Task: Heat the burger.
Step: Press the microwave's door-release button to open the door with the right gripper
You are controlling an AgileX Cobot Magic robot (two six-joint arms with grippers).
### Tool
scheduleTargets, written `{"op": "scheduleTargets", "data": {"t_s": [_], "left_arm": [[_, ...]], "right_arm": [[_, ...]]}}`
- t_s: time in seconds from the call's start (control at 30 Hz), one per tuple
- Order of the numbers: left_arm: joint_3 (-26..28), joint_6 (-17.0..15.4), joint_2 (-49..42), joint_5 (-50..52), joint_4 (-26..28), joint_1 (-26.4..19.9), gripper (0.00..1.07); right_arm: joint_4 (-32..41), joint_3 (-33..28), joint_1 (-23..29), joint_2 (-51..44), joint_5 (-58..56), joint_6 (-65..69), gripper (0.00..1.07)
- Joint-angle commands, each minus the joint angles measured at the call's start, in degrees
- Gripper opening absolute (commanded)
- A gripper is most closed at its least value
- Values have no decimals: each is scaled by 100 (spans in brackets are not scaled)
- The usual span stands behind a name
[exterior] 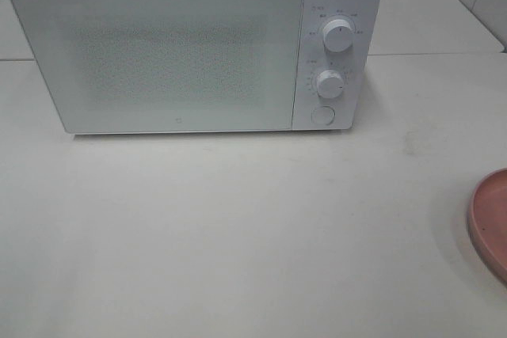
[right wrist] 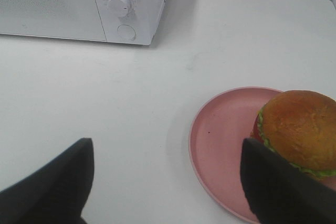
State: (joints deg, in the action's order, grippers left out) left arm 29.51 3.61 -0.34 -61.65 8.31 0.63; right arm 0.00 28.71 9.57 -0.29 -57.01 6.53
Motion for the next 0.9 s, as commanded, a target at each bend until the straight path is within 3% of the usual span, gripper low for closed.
{"op": "scheduleTargets", "data": {"t_s": [0.03, 0.7, 0.9], "left_arm": [[6, -29, 0, 23, 40, -23, 100], [6, -29, 0, 23, 40, -23, 100], [6, -29, 0, 23, 40, -23, 100]], "right_arm": [[0, -17, -52, -155, 6, -40, 75], [40, 69, -52, -120, 143, 212, 75], [40, 97, -52, 286, 223, 212, 75]]}}
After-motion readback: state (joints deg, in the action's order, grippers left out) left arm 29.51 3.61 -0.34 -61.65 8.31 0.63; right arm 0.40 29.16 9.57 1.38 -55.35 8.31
